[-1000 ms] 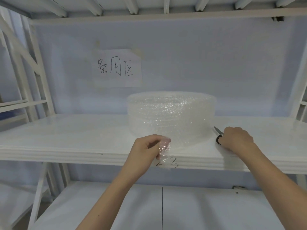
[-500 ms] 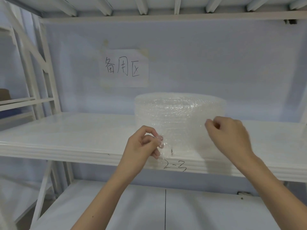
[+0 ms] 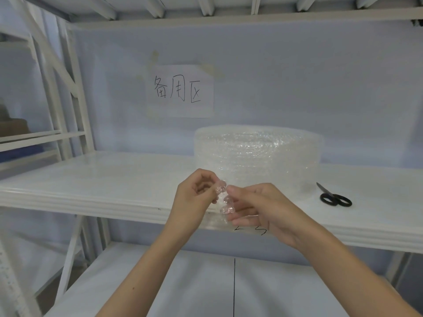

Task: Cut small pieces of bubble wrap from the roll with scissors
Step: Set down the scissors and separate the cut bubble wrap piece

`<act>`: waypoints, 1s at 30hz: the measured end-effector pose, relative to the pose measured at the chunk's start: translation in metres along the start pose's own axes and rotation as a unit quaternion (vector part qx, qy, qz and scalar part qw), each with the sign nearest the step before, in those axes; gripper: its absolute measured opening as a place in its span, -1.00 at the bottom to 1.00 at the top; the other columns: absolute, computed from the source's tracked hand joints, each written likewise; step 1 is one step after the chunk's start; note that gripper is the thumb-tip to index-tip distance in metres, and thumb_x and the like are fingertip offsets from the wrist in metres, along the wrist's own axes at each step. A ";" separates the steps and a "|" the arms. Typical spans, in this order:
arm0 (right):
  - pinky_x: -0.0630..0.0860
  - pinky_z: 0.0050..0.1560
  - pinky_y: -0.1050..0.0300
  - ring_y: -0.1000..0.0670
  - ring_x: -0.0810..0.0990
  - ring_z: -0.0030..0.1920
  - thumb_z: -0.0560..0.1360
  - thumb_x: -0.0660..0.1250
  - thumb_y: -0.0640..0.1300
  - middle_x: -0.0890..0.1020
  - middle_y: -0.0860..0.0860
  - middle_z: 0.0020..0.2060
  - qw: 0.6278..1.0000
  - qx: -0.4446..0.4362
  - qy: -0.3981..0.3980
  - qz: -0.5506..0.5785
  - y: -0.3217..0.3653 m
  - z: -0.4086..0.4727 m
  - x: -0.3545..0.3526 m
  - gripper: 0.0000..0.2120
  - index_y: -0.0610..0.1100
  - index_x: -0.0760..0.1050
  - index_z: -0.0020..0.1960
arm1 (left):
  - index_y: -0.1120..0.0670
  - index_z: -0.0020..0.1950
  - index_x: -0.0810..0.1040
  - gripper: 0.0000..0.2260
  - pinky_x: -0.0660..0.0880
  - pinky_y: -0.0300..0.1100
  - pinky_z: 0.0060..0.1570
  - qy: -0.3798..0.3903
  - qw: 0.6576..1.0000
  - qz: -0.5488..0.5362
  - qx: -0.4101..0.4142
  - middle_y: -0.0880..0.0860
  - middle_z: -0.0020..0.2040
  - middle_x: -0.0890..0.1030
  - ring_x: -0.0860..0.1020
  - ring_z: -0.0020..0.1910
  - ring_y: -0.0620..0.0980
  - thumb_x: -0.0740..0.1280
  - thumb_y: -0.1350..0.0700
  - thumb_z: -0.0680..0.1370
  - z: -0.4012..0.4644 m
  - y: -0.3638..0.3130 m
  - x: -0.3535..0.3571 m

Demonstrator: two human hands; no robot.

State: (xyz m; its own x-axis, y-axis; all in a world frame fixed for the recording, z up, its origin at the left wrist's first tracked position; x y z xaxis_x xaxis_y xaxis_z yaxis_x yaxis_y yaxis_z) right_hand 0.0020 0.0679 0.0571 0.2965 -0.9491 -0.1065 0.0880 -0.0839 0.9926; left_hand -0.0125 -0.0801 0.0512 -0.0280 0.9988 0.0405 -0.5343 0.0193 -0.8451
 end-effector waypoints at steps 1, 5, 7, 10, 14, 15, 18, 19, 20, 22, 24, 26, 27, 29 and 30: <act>0.65 -0.13 0.12 -0.05 0.69 -0.22 0.24 0.49 0.12 0.70 -0.28 -0.14 1.000 0.004 0.005 0.003 -0.001 0.001 0.001 -0.52 -0.28 0.69 -0.09 | 0.16 -0.16 0.57 -0.91 0.49 -0.32 -0.29 -0.002 1.000 0.001 -0.001 0.06 -0.26 0.62 0.53 -0.33 -0.08 0.41 0.31 0.51 0.000 0.000 0.000; 0.65 -0.15 0.18 0.03 0.65 -0.29 0.42 0.48 -0.09 0.67 -0.16 -0.19 1.000 0.005 0.012 -0.009 -0.003 0.005 0.002 -0.75 -0.29 0.68 -0.06 | 0.15 -0.17 0.58 -0.89 0.54 -0.24 -0.22 -0.007 1.000 0.005 -0.011 0.19 -0.22 0.64 0.56 -0.26 0.01 0.42 0.33 0.48 0.002 0.000 -0.001; 0.64 -0.18 0.22 0.03 0.64 -0.30 0.45 0.46 -0.15 0.67 -0.15 -0.21 1.000 0.004 0.010 -0.013 -0.005 0.006 0.002 -0.77 -0.32 0.67 -0.03 | 0.13 -0.17 0.58 -0.89 0.55 -0.19 -0.18 -0.005 1.000 0.002 -0.017 0.23 -0.18 0.67 0.57 -0.28 0.02 0.42 0.31 0.48 0.001 0.000 0.000; 0.62 -0.19 0.23 0.02 0.63 -0.29 0.45 0.47 -0.15 0.69 -0.11 -0.25 1.000 0.002 0.013 -0.016 -0.006 0.006 0.003 -0.80 -0.30 0.66 -0.04 | 0.15 -0.15 0.59 -0.93 0.57 -0.17 -0.15 0.002 1.000 0.002 -0.022 0.18 -0.17 0.70 0.56 -0.31 0.01 0.43 0.28 0.49 0.001 -0.001 -0.001; 0.61 -0.20 0.20 0.01 0.60 -0.30 0.45 0.47 -0.17 0.65 -0.08 -0.31 1.000 -0.003 0.013 -0.014 -0.006 0.006 0.002 -0.82 -0.29 0.66 -0.05 | 0.08 -0.15 0.63 -0.91 0.60 -0.12 -0.08 0.014 1.000 -0.006 -0.027 0.21 -0.09 0.72 0.61 -0.25 0.01 0.45 0.27 0.48 0.001 -0.002 0.000; 0.60 -0.21 0.20 0.01 0.59 -0.30 0.45 0.47 -0.17 0.64 -0.08 -0.31 1.000 -0.005 0.011 -0.014 -0.006 0.007 0.000 -0.82 -0.29 0.66 -0.05 | 0.07 -0.15 0.64 -0.90 0.60 -0.12 -0.07 0.017 0.999 -0.010 -0.029 0.22 -0.08 0.72 0.62 -0.24 0.02 0.45 0.27 0.48 0.001 -0.002 0.000; 0.59 -0.20 0.18 0.02 0.58 -0.30 0.45 0.47 -0.16 0.65 -0.06 -0.30 1.000 -0.007 0.004 -0.024 -0.008 0.008 -0.003 -0.84 -0.26 0.66 -0.07 | 0.08 -0.11 0.65 -0.89 0.61 -0.19 -0.12 0.019 0.999 -0.018 -0.040 0.19 -0.11 0.74 0.63 -0.28 -0.03 0.42 0.29 0.50 0.001 -0.001 0.001; 0.59 -0.20 0.18 0.02 0.58 -0.30 0.45 0.47 -0.16 0.64 -0.06 -0.30 1.000 -0.008 0.003 -0.027 -0.009 0.008 -0.003 -0.85 -0.25 0.66 -0.07 | 0.08 -0.10 0.64 -0.88 0.60 -0.22 -0.14 0.018 0.999 -0.021 -0.045 0.17 -0.12 0.74 0.63 -0.30 -0.05 0.41 0.30 0.51 0.001 0.000 0.001; 0.59 -0.20 0.18 0.02 0.58 -0.30 0.45 0.47 -0.16 0.64 -0.06 -0.30 1.000 -0.008 0.002 -0.030 -0.009 0.008 -0.004 -0.85 -0.24 0.66 -0.07 | 0.08 -0.09 0.64 -0.87 0.60 -0.24 -0.15 0.017 0.998 -0.025 -0.050 0.16 -0.14 0.75 0.63 -0.31 -0.05 0.40 0.30 0.52 0.001 0.000 0.001; 0.59 -0.20 0.19 0.02 0.58 -0.30 0.45 0.47 -0.16 0.65 -0.07 -0.28 0.999 -0.009 0.001 -0.032 -0.011 0.008 -0.004 -0.83 -0.26 0.65 -0.05 | 0.08 -0.07 0.64 -0.86 0.59 -0.25 -0.16 0.012 0.998 -0.032 -0.055 0.17 -0.15 0.75 0.63 -0.31 -0.04 0.39 0.31 0.52 0.000 0.000 0.001; 0.59 -0.23 0.19 0.02 0.56 -0.33 0.43 0.48 -0.19 0.64 -0.06 -0.30 1.000 -0.008 -0.002 -0.028 -0.013 0.009 -0.004 -0.81 -0.28 0.64 -0.02 | 0.09 -0.03 0.64 -0.84 0.60 -0.26 -0.16 0.007 0.998 -0.035 -0.057 0.20 -0.15 0.74 0.63 -0.30 -0.02 0.37 0.33 0.52 0.000 0.000 0.001; 0.58 -0.22 0.17 0.02 0.53 -0.36 0.42 0.49 -0.23 0.62 -0.04 -0.35 1.000 -0.010 -0.001 -0.024 -0.015 0.009 -0.004 -0.82 -0.31 0.64 -0.03 | 0.09 0.01 0.65 -0.81 0.59 -0.26 -0.17 0.004 0.997 -0.040 -0.059 0.24 -0.15 0.73 0.62 -0.31 -0.02 0.35 0.34 0.52 0.000 0.001 0.001; 0.58 -0.21 0.16 0.01 0.51 -0.37 0.42 0.49 -0.25 0.61 -0.05 -0.36 1.000 -0.011 0.002 -0.024 -0.016 0.009 -0.005 -0.82 -0.32 0.63 -0.03 | 0.09 0.01 0.66 -0.80 0.59 -0.27 -0.17 0.003 0.997 -0.042 -0.060 0.24 -0.14 0.73 0.62 -0.31 -0.03 0.35 0.35 0.53 0.000 0.001 0.001; 0.58 -0.19 0.15 0.00 0.52 -0.36 0.41 0.49 -0.28 0.61 -0.09 -0.31 1.000 -0.012 0.007 -0.023 -0.016 0.009 -0.006 -0.80 -0.35 0.62 0.00 | 0.08 0.00 0.69 -0.79 0.58 -0.28 -0.18 0.001 0.997 -0.046 -0.063 0.20 -0.13 0.74 0.63 -0.30 -0.04 0.35 0.35 0.53 0.001 0.002 0.002; 0.59 -0.18 0.16 -0.01 0.53 -0.34 0.41 0.49 -0.29 0.63 -0.12 -0.27 1.000 -0.012 0.010 -0.022 -0.017 0.009 -0.006 -0.79 -0.35 0.62 0.01 | 0.08 -0.01 0.70 -0.78 0.58 -0.28 -0.18 0.001 0.997 -0.049 -0.067 0.18 -0.12 0.74 0.64 -0.29 -0.04 0.34 0.36 0.54 0.001 0.003 0.002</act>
State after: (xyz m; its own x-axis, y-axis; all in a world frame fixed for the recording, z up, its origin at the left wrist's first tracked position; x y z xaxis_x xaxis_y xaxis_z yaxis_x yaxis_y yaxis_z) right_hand -0.0101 0.0723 0.0418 0.3109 -0.9384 -0.1506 0.1233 -0.1173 0.9854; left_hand -0.0151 -0.0778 0.0492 0.0209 0.9919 0.1252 -0.4176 0.1224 -0.9004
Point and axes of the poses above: each hand's wrist, its own z-axis towards the middle knuckle, its own x-axis out of the palm, y = z × x, the point moved 5 cm from there along z, towards the middle knuckle
